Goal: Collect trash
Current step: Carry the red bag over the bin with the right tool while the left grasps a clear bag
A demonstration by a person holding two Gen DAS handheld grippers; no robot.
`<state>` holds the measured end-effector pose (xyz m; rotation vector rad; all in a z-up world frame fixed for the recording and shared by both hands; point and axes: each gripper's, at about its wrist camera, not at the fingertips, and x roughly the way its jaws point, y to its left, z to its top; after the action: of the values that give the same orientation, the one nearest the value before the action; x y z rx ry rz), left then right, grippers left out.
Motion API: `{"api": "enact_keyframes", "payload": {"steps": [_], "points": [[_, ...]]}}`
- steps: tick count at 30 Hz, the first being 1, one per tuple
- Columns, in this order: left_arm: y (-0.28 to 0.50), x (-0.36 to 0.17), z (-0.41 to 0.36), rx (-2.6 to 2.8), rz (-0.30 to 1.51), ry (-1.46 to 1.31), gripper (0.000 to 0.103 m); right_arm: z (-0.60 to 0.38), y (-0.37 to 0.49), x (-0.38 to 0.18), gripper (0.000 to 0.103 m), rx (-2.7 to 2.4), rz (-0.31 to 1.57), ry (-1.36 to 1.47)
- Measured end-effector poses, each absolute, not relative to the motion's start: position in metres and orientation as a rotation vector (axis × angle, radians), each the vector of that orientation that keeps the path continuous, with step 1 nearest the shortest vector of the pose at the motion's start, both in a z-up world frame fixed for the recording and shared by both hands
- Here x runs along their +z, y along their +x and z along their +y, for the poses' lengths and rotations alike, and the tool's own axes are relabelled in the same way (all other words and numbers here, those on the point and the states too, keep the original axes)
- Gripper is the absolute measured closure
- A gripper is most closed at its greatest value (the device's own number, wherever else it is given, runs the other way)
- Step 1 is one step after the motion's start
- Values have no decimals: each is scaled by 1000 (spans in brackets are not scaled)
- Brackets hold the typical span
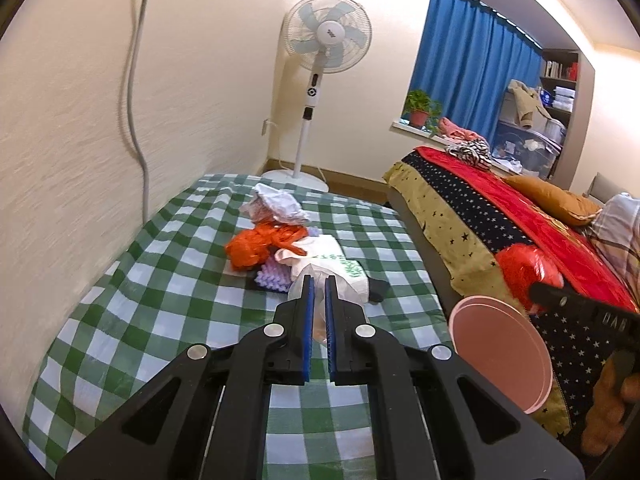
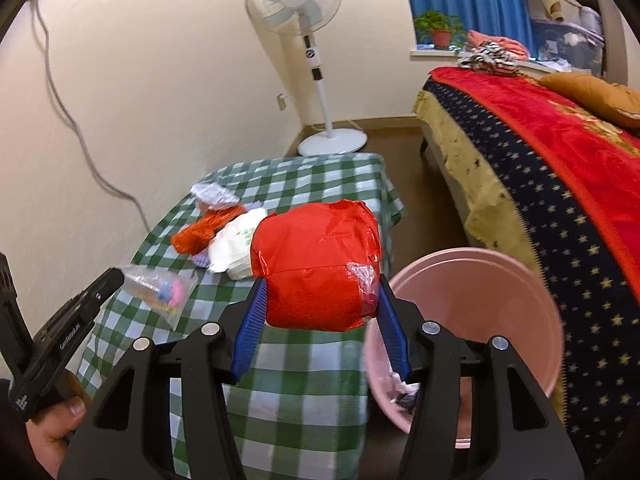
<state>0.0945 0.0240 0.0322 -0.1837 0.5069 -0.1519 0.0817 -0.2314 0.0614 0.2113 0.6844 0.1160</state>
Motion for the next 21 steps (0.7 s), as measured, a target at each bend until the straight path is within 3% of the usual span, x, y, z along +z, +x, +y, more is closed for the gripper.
{"api": "enact_keyframes", "payload": {"steps": [11, 21], "points": [[89, 42, -9, -223, 479, -140, 98, -299, 66, 87, 50, 32, 644, 223], [83, 51, -51, -316, 452, -93, 98, -349, 63, 71, 50, -67, 624, 289]]}}
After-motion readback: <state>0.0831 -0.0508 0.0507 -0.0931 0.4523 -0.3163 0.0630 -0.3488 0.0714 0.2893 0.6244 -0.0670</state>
